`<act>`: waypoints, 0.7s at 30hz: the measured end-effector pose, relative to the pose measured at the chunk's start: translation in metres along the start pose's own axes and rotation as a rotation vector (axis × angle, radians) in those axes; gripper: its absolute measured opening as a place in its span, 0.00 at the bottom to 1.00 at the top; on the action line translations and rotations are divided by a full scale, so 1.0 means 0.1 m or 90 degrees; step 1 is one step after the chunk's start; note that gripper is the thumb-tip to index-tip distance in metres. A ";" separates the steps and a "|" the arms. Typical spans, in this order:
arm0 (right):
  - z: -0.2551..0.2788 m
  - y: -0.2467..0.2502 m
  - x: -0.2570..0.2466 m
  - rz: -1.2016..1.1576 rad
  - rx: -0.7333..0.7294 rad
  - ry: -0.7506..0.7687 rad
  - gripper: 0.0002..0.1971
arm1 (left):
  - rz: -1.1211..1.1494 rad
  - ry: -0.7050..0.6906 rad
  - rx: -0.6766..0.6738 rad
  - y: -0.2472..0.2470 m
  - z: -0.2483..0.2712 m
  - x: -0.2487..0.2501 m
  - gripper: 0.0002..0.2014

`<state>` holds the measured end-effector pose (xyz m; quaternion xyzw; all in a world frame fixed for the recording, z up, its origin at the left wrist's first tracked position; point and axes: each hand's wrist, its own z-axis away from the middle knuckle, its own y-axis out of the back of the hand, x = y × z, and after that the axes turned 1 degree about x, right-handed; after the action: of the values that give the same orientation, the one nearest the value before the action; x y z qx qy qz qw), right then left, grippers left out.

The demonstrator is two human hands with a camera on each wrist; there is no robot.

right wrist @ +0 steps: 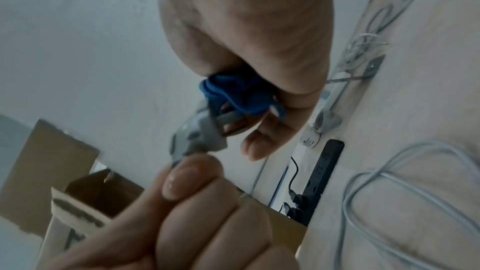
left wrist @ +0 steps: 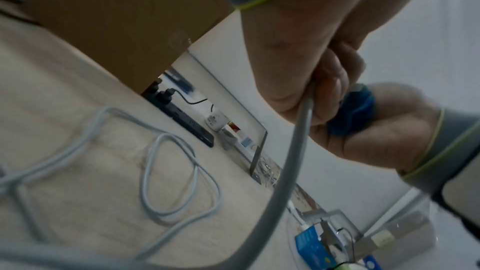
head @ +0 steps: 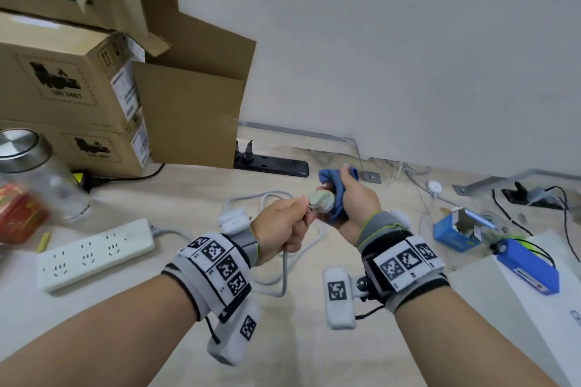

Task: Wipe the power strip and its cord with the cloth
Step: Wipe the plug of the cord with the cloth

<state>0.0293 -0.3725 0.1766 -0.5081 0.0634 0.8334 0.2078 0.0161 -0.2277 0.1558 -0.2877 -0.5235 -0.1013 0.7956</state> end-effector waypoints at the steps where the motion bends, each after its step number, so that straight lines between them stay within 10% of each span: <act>1: 0.02 0.03 -0.01 -0.060 -0.015 0.006 0.24 | 0.035 0.016 0.001 0.02 0.00 0.02 0.21; 5: 0.11 -0.07 0.00 -0.078 -0.024 0.079 0.24 | 0.124 0.065 0.017 0.09 -0.02 0.10 0.21; 9: 0.20 -0.26 0.17 0.329 0.000 0.340 0.15 | 0.130 0.095 0.009 0.07 -0.02 0.10 0.21; 16: 0.03 -0.32 -0.01 0.239 0.119 0.072 0.23 | 0.061 0.079 -0.006 0.11 -0.04 0.01 0.22; 21: 0.16 -0.35 0.18 0.289 -0.008 0.197 0.18 | 0.047 0.092 0.022 0.20 -0.07 -0.01 0.20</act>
<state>0.0237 -0.3306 0.1724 -0.6035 0.2016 0.7715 0.0003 0.0300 -0.2152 0.1458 -0.2852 -0.4553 -0.0832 0.8393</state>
